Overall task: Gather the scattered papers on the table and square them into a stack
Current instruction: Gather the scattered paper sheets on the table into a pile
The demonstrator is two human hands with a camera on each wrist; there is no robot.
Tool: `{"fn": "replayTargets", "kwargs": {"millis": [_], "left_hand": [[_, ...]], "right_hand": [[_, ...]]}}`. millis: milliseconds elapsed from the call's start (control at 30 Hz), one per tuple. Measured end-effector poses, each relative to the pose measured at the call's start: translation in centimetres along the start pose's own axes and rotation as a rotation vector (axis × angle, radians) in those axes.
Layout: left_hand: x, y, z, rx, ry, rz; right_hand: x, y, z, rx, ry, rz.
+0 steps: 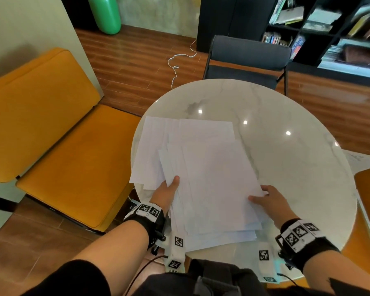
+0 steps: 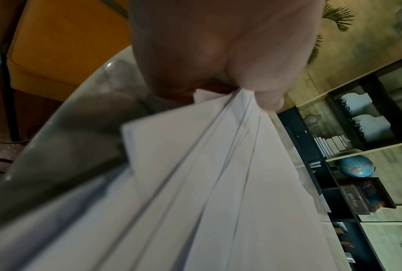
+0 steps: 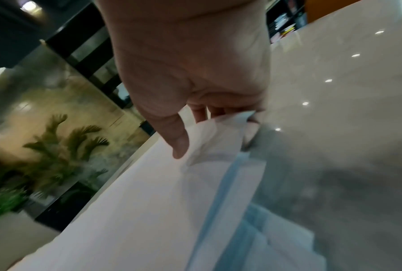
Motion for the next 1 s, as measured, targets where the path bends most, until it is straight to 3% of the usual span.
{"fn": "replayTargets", "kwargs": {"millis": [167, 267, 467, 567, 667, 733, 800, 867, 933, 1000], "left_hand": [[0.6, 0.3, 0.1, 0.054, -0.033, 0.030], [0.6, 0.6, -0.1, 0.081, -0.076, 0.009], [0.3, 1.9, -2.3, 0.150, -0.106, 0.020], [0.4, 2.8, -3.9, 0.161, -0.016, 0.120], [0.7, 2.7, -5.2, 0.183, -0.047, 0.165], [0.0, 1.6, -6.0, 0.256, -0.201, 0.071], [-2.6, 0.2, -6.7, 0.287, -0.301, -0.178], [-6.0, -0.9, -6.8, 0.228, -0.395, -0.435], [-8.5, -1.9, -6.2, 0.089, -0.525, -0.522], [-9.8, -2.8, -5.9, 0.009, -0.579, -0.494]], "right_hand": [[3.1, 0.5, 2.1, -0.195, 0.415, 0.135], [4.8, 0.7, 2.2, -0.213, 0.517, 0.191], [3.5, -0.6, 1.5, -0.139, -0.033, 0.035], [3.3, -0.9, 1.4, -0.104, -0.494, 0.114], [3.4, -0.8, 2.1, -0.058, -0.697, 0.189], [2.9, -1.0, 2.1, -0.050, -0.638, 0.122], [2.0, -1.5, 1.0, -0.048, -0.484, 0.044], [1.4, -2.2, -0.6, -0.040, -0.320, 0.011], [1.1, -2.3, -1.6, -0.023, -0.238, 0.026], [1.0, -2.1, -1.6, -0.041, -0.194, 0.037]]}}
Point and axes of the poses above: each hand's wrist, its own y-axis away from the middle knuckle, its own x-axis out of the palm, z = x × y, the point moved 5 cm from there along -y, towards the middle knuckle, and after that the axes turned 9 degrees about -x, right-handed, at the moved point
